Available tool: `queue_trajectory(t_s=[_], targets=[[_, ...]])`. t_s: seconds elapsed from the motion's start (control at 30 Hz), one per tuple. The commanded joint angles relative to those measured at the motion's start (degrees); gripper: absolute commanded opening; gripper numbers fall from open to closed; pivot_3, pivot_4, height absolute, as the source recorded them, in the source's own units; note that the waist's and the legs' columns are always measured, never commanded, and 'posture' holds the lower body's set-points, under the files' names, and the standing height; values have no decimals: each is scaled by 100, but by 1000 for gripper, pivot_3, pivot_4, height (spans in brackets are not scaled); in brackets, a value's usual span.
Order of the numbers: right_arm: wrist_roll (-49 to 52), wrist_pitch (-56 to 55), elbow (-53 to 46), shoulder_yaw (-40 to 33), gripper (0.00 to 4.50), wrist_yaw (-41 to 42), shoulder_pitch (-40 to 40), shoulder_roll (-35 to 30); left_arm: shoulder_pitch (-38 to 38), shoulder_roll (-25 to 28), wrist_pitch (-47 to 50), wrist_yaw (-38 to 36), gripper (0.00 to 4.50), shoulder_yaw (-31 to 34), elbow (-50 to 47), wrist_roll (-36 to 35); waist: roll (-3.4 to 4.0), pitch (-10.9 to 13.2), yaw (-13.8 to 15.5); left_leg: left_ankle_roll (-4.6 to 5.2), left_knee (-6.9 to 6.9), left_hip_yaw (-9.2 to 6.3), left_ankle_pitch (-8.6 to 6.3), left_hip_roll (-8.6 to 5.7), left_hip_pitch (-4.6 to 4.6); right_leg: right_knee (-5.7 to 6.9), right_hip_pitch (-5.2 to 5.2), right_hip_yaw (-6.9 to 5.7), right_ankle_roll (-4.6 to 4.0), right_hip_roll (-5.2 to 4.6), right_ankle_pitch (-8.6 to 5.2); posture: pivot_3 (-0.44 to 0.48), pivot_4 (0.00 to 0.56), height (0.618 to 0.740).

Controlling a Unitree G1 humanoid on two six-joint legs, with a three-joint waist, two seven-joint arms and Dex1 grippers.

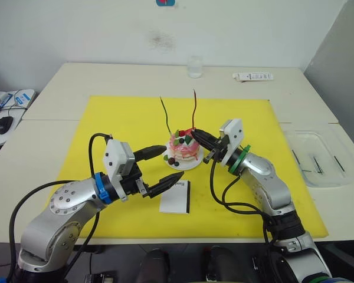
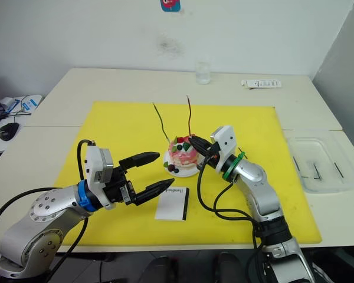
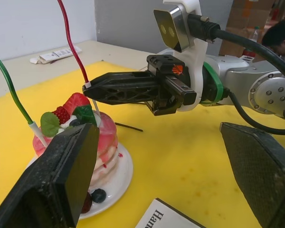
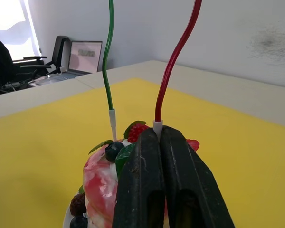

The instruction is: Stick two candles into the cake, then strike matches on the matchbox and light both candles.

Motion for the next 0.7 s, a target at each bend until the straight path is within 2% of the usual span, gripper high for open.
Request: queue_trajectory(t_s=[0.03, 0.7], targets=[[35, -65, -142, -128, 40, -19, -63, -2, -30, 32, -31, -2, 4500, 90, -244, -88, 0, 0, 0, 0, 0, 0, 0, 0, 0, 0, 0, 0, 0, 0, 0, 0, 150, 740], [0, -88, 40, -96, 40, -27, -34, 123, -78, 17, -37, 0, 4500, 66, -203, -59, 1, 0, 0, 0, -2, 0, 0, 0, 0, -1, -1, 1, 14, 0, -8, 0, 150, 740]])
